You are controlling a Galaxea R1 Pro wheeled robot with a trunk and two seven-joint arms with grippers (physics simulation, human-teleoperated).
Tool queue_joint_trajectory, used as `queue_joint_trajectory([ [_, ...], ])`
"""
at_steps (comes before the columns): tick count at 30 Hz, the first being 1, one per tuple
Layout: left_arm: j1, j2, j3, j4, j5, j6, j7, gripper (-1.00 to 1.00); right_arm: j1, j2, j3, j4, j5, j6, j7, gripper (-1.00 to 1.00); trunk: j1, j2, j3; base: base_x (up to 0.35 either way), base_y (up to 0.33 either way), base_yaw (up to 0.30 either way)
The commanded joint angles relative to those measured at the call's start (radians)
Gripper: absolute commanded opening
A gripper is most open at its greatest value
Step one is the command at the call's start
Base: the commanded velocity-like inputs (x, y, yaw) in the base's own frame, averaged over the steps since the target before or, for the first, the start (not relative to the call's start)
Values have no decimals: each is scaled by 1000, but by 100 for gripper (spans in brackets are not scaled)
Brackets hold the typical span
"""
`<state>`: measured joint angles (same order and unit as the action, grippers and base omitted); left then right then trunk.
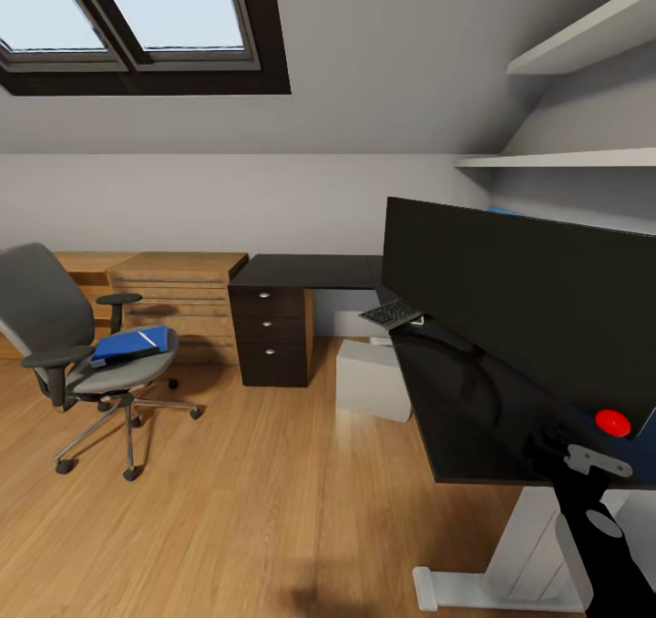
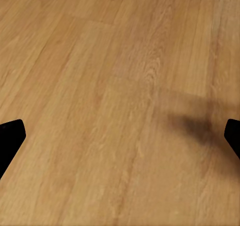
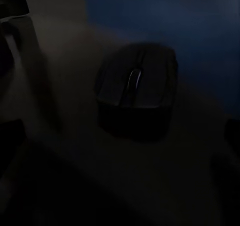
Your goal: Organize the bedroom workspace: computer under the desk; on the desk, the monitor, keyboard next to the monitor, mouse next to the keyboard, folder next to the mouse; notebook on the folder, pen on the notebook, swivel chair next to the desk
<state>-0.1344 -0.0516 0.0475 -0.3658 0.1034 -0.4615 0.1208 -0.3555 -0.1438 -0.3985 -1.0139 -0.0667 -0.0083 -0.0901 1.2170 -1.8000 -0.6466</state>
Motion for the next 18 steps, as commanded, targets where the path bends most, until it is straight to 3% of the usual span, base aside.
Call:
queue_joint_trajectory([
  [1, -1, -1, 2, 1, 6, -3, -3, 100, 0, 0, 1, 4, -7, -1, -3, 100, 0, 0, -1, 38, -36, 0],
  [18, -1, -1, 3, 0, 6, -3, -3, 100, 0, 0, 1, 17, -7, -14, -6, 100, 0, 0, -1, 17, -16, 0],
])
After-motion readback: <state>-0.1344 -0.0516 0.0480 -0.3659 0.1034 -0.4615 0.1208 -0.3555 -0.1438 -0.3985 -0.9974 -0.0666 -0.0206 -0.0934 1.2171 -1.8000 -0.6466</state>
